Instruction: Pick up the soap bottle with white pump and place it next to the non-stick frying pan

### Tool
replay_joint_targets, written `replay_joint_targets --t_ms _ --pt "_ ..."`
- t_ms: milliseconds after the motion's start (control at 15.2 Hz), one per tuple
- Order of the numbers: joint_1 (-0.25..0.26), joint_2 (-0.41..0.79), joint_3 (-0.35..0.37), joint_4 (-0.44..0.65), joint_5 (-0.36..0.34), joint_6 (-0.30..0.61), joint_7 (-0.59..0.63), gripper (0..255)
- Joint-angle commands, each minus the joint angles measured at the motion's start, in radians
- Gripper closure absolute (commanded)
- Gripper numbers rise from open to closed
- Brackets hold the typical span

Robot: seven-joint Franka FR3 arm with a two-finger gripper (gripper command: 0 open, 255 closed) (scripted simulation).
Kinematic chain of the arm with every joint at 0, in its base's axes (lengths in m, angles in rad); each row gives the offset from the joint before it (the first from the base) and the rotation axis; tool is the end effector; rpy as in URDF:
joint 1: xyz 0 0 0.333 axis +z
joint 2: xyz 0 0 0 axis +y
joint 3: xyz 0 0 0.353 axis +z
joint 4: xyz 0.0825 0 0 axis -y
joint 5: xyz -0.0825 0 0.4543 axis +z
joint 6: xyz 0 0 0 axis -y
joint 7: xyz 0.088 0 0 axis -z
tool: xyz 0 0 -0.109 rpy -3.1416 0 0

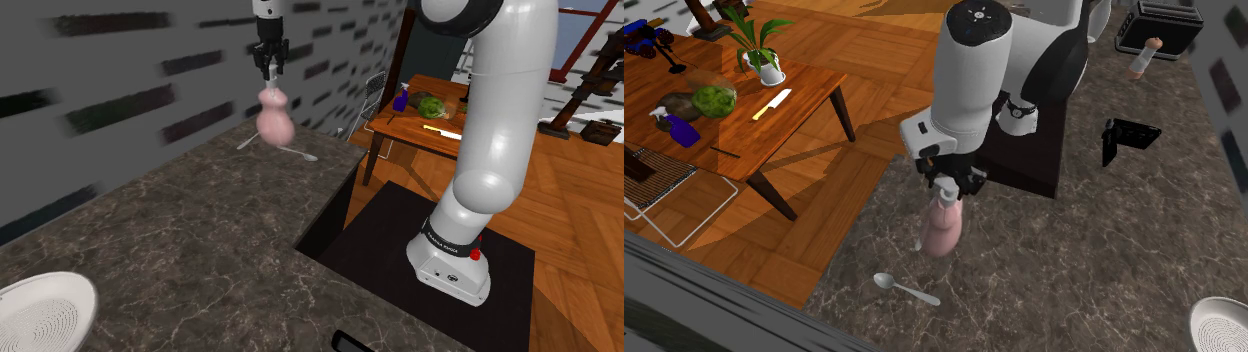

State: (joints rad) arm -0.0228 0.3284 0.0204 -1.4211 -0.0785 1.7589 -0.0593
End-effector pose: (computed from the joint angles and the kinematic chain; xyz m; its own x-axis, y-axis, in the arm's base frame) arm 0.7427 -0.0110 0.5331 0.9975 0.0702 0.0048 0.0697 -0.9950 0.0710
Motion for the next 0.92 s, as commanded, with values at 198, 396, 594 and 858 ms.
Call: replay_joint_targets --t_ms 198,396,594,858 --pt "0.001 0.009 0.000 0.088 0.000 -0.077 -0.004 255" --pt "0.002 0.018 0.000 0.141 0.001 -0.122 -0.007 255" --pt "0.030 -0.013 0.013 0.103 -0.003 -0.117 0.034 255" --pt "0.084 -0.063 0.042 0.033 -0.010 -0.103 0.118 255"
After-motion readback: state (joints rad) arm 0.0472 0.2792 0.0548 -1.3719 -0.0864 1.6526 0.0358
